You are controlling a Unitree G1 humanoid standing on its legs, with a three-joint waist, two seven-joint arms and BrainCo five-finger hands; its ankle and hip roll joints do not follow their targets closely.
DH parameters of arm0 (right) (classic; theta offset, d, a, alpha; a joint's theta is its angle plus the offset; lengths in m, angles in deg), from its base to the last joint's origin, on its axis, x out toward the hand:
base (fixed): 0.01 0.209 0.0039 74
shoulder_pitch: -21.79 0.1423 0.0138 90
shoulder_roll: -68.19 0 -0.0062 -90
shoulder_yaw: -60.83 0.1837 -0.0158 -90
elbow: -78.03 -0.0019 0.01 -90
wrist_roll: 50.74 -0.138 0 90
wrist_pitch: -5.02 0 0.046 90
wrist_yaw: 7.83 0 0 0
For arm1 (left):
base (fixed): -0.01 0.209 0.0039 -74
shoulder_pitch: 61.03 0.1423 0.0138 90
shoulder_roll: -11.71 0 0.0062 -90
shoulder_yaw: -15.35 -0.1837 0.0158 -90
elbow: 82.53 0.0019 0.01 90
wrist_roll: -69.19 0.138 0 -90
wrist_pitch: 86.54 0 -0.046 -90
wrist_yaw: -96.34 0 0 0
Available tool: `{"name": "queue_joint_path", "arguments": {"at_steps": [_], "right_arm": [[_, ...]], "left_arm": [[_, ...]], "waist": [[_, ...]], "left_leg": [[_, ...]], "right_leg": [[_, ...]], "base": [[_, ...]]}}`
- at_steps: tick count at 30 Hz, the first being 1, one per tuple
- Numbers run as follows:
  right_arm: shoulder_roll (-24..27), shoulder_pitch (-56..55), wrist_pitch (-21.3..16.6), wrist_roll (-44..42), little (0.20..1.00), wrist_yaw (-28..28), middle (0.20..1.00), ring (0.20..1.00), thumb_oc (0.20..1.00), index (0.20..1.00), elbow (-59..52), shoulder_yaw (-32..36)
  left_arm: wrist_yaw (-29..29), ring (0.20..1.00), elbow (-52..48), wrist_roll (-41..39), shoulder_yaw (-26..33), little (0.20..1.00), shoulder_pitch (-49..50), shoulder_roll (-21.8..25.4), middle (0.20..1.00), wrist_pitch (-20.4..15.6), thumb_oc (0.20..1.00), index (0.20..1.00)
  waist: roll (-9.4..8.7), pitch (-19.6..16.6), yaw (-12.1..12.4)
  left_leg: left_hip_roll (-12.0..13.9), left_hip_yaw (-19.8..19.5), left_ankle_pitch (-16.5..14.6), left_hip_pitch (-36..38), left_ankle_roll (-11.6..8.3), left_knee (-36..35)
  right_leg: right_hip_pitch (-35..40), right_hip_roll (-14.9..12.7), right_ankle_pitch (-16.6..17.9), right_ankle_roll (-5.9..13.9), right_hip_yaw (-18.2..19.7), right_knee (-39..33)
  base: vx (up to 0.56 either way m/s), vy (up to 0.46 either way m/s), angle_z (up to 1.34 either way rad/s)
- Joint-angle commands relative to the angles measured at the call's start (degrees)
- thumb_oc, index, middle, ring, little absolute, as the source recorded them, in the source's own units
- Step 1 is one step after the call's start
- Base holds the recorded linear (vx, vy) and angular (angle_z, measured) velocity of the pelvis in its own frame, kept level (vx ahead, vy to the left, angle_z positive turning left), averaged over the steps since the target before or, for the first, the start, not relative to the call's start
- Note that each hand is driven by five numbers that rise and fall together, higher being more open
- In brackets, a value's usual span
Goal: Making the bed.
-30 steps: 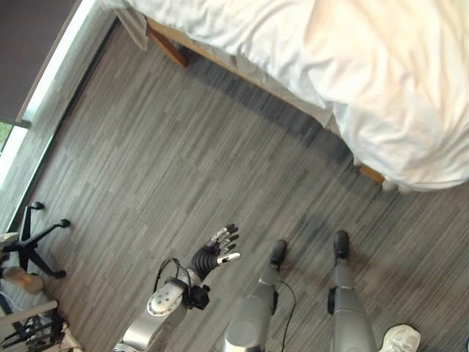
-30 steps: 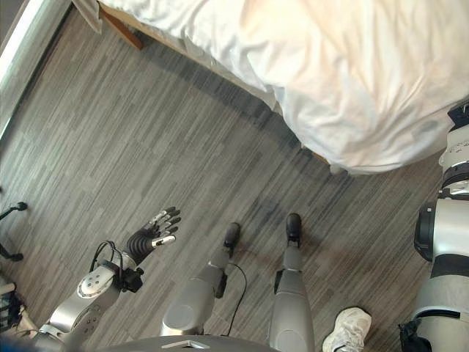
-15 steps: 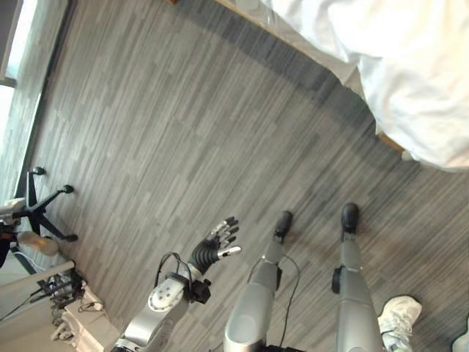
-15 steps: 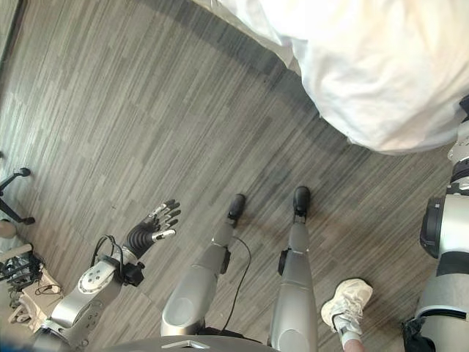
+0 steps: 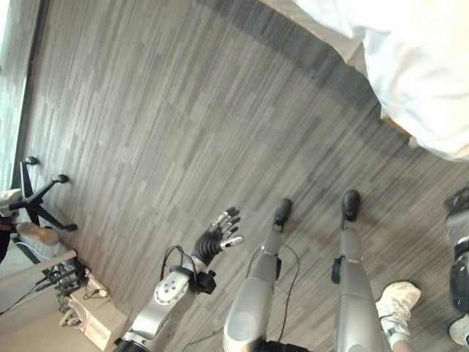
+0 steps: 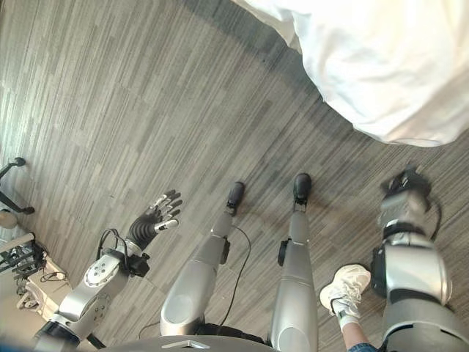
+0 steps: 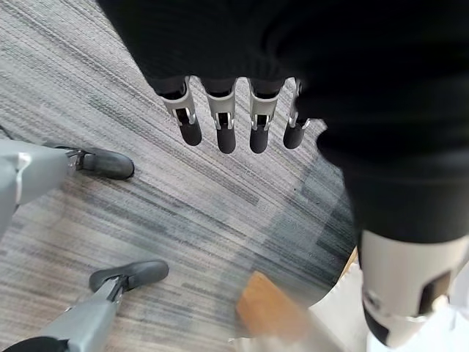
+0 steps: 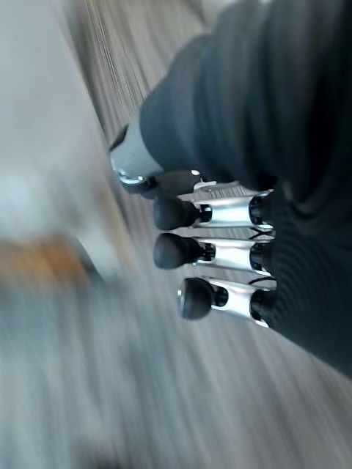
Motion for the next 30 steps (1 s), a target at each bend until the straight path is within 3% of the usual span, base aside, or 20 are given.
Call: {"name": "queue_joint_path", "arguments": {"at_steps": [1, 7, 13, 18, 19, 22, 23, 24, 25, 26, 27, 30], "right_arm": [[6.4, -1.4, -4.2, -0.4, 0.200, 0.9, 0.200, 0.200, 0.200, 0.200, -4.5, -0.1], [2.4, -12.8, -7.9, -0.3, 0.200, 0.9, 0.200, 0.200, 0.200, 0.200, -16.1, 4.4], [-10.4, -27.9, -9.6, 8.9, 0.200, 0.4, 0.200, 0.200, 0.200, 0.200, -39.2, 2.8], [-18.3, -41.0, -9.1, 14.5, 0.200, 3.7, 0.200, 0.200, 0.200, 0.200, -57.0, 2.3], [-19.6, -42.8, -8.8, 16.2, 0.200, 5.0, 0.200, 0.200, 0.200, 0.200, -60.0, 1.2], [-20.1, -44.7, -7.8, 20.1, 0.200, 5.7, 0.200, 0.200, 0.200, 0.200, -65.0, -0.3], [-21.3, -45.9, -7.7, 21.2, 0.200, 6.7, 0.200, 0.200, 0.200, 0.200, -68.1, -2.2], [-22.3, -46.4, -7.4, 21.1, 0.495, 7.0, 0.495, 0.495, 0.495, 0.495, -69.4, -3.0], [-23.1, -47.1, -7.0, 21.0, 1.000, 7.4, 1.000, 1.000, 1.000, 1.000, -69.7, -3.5], [-23.1, -47.1, -7.0, 21.0, 1.000, 7.4, 1.000, 1.000, 1.000, 1.000, -69.7, -3.5], [-24.5, -48.1, -6.6, 21.9, 1.000, 6.8, 1.000, 1.000, 1.000, 1.000, -71.5, -3.9], [-26.9, -48.6, -6.0, 20.1, 1.000, 6.5, 1.000, 1.000, 1.000, 1.000, -71.7, -6.2]], "left_arm": [[-0.3, 1.000, -2.7, -0.7, 0.6, 1.000, 0.4, 0.9, 1.000, -2.5, 1.000, 1.000], [-1.0, 1.000, -2.1, -0.8, 1.3, 1.000, -0.5, 0.9, 1.000, -2.5, 1.000, 1.000], [-2.2, 1.000, 0.2, 0.3, 3.6, 1.000, -1.5, 1.2, 1.000, -2.5, 1.000, 1.000], [-4.3, 1.000, 2.5, 3.1, 4.6, 1.000, -2.6, 0.3, 1.000, -2.4, 1.000, 1.000], [-4.1, 1.000, 3.3, 4.2, 5.0, 1.000, -2.4, 0.0, 1.000, -2.7, 1.000, 1.000], [-4.1, 1.000, 2.9, 5.8, 6.6, 1.000, -1.6, 0.0, 1.000, -2.6, 1.000, 1.000], [-3.7, 1.000, 3.1, 7.7, 7.9, 1.000, -1.0, -0.5, 1.000, -3.0, 1.000, 1.000], [-3.1, 1.000, 3.7, 8.4, 8.2, 1.000, -1.1, -1.0, 1.000, -2.9, 1.000, 1.000], [-2.5, 1.000, 4.3, 9.1, 8.5, 1.000, -1.3, -2.1, 1.000, -2.8, 1.000, 1.000], [-2.5, 1.000, 4.4, 9.1, 8.5, 1.000, -1.3, -2.1, 1.000, -2.8, 1.000, 1.000], [-1.1, 1.000, 5.0, 9.6, 8.9, 1.000, -1.7, -4.5, 1.000, -2.5, 1.000, 1.000], [0.1, 1.000, 4.6, 9.1, 8.9, 1.000, -1.2, -7.6, 1.000, -2.1, 1.000, 1.000]], "waist": [[-1.84, 1.2, -1.6], [-6.09, -1.0, -4.2], [-11.95, -5.1, -6.0], [-14.54, -10.3, -10.1], [-14.99, -11.4, -10.4], [-15.45, -12.5, -10.2], [-15.05, -13.0, -9.4], [-14.94, -13.5, -9.3], [-14.70, -14.5, -9.3], [-14.74, -14.6, -9.3], [-14.35, -16.8, -9.4], [-15.07, -21.0, -8.8]], "left_leg": [[0.0, -0.1, 0.6, 2.8, 0.49, 0.3], [0.5, 0.8, -1.3, 6.3, 0.87, 2.0], [0.4, 4.0, -5.9, 13.5, 2.48, 5.9], [-1.9, 7.4, -7.6, 21.3, 4.69, 3.5], [-2.2, 8.6, -7.4, 22.9, 4.95, 2.4], [-2.4, 10.2, -7.5, 24.1, 5.57, 2.7], [-1.6, 12.9, -7.2, 25.0, 6.18, 3.5], [-1.4, 13.9, -6.9, 25.5, 6.44, 3.6], [-1.4, 15.0, -6.3, 26.0, 6.64, 3.3], [-1.4, 15.0, -6.2, 25.8, 6.63, 3.2], [-1.9, 15.9, -6.0, 26.5, 6.70, 3.0], [-3.5, 16.9, -6.3, 27.1, 6.40, 2.6]], "right_leg": [[6.0, -1.0, -5.5, 1.71, 1.4, 2.4], [10.0, -1.4, -5.4, 2.28, 1.6, 2.2], [15.7, -1.5, -5.7, 3.69, 3.8, 3.2], [19.0, -3.2, -2.8, 6.51, 6.4, 2.6], [19.2, -3.4, -0.8, 7.11, 6.0, 2.3], [19.3, -3.2, -1.4, 7.13, 3.2, 4.4], [21.3, -3.1, -5.9, 6.25, -2.5, 11.7], [22.4, -2.7, -7.4, 5.92, -3.6, 14.2], [23.5, -2.1, -8.8, 5.68, -4.3, 17.3], [23.3, -2.1, -8.7, 5.68, -4.2, 17.3], [25.8, -0.8, -10.6, 5.24, -5.0, 19.3], [32.0, -1.0, -12.7, 4.10, -5.6, 10.3]], "base": [[0.00, 0.034, 0.02], [0.00, 0.037, 0.00], [0.02, 0.117, -0.21], [-0.03, 0.286, -0.33], [-0.08, 0.289, -0.21], [-0.16, 0.164, -0.49], [-0.22, 0.193, -1.02], [-0.28, 0.249, -1.25], [-0.12, 0.115, -1.12], [-0.12, 0.117, -0.95], [-0.09, 0.079, -0.54], [-0.07, 0.051, -0.09]]}}
